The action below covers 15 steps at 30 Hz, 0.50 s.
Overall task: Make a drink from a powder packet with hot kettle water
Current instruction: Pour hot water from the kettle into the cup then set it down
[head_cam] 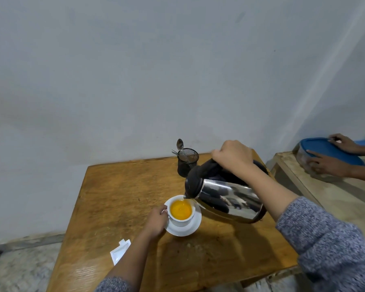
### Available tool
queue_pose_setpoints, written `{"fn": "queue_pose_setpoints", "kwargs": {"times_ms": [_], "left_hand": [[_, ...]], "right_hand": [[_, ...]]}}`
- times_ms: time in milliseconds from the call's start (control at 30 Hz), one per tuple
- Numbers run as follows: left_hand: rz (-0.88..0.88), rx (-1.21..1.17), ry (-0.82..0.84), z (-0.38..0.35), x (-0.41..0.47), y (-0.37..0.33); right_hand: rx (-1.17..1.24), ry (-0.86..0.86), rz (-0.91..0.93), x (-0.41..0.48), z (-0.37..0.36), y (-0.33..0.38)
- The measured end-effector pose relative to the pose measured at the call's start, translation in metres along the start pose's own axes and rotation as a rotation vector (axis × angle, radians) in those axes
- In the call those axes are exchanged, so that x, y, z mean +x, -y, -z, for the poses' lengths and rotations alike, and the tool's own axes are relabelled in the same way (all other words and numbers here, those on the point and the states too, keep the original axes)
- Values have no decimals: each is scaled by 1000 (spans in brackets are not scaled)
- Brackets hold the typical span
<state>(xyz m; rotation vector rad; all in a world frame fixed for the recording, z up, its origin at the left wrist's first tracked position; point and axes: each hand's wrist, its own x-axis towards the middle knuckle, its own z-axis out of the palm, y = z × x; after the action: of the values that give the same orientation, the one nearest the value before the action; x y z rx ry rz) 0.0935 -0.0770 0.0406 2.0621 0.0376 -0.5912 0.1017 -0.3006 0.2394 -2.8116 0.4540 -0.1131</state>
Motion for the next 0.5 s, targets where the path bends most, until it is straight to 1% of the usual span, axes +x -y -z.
{"fn": "queue_pose_setpoints", "kwargs": {"times_ms": [67,167,400,500], "left_hand": [[-6,-10,-15,0,0,0],[-15,-21,-32,-2,-2,-1],[-61,-36,-107,-9,0,5],[-53,-42,-152,-15,3,10]], "right_hand": [[130,3,-104,1,6,-18],[317,-38,-267,4,16,-46],[839,-262,-601,15,36,-112],[966,-359,-705,17,32,-133]]}}
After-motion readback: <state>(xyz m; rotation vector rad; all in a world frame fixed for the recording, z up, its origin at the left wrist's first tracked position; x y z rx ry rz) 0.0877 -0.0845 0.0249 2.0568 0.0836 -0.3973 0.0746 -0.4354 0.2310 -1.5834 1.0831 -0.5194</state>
